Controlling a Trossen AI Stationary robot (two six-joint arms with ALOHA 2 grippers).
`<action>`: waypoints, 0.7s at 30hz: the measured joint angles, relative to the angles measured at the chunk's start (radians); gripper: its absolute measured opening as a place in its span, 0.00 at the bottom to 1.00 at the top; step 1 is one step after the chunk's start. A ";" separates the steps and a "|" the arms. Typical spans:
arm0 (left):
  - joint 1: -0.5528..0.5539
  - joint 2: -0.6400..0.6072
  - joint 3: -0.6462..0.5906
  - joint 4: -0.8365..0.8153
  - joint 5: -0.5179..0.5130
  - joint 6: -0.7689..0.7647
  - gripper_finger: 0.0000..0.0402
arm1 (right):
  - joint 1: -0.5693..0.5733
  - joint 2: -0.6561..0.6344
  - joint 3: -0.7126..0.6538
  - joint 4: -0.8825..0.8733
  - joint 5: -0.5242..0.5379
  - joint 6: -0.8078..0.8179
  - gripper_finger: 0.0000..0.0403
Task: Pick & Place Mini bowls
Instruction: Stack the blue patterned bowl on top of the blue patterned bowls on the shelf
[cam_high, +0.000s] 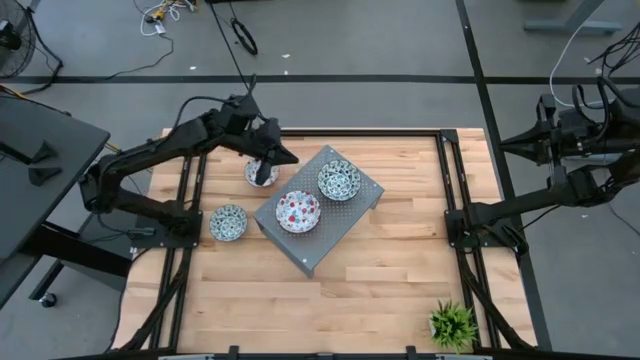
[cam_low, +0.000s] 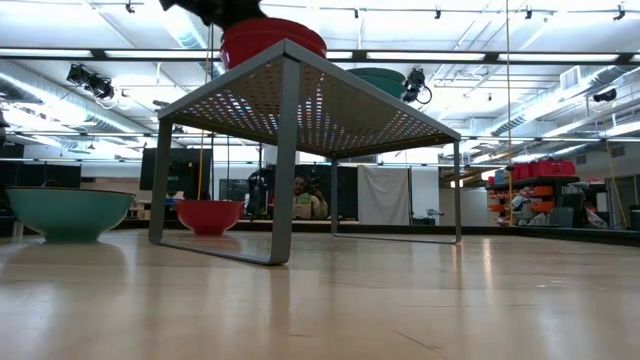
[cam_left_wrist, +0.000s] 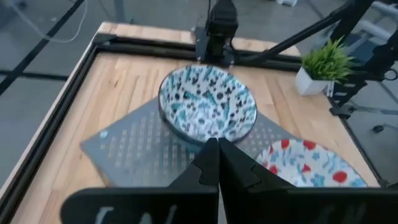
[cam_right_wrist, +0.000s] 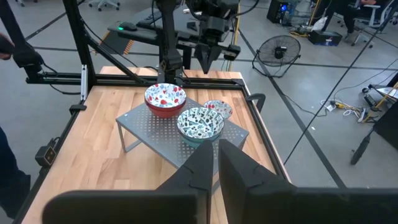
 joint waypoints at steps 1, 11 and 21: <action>0.000 -0.011 0.000 -0.026 -0.012 0.000 0.00 | 0.000 0.000 0.000 0.000 0.000 0.000 0.07; 0.004 -0.043 0.000 -0.272 -0.132 -0.006 0.00 | 0.000 0.000 0.000 0.000 0.000 0.000 0.07; 0.059 -0.043 0.000 -0.418 -0.299 -0.186 0.00 | 0.000 0.000 0.000 0.000 0.000 0.000 0.07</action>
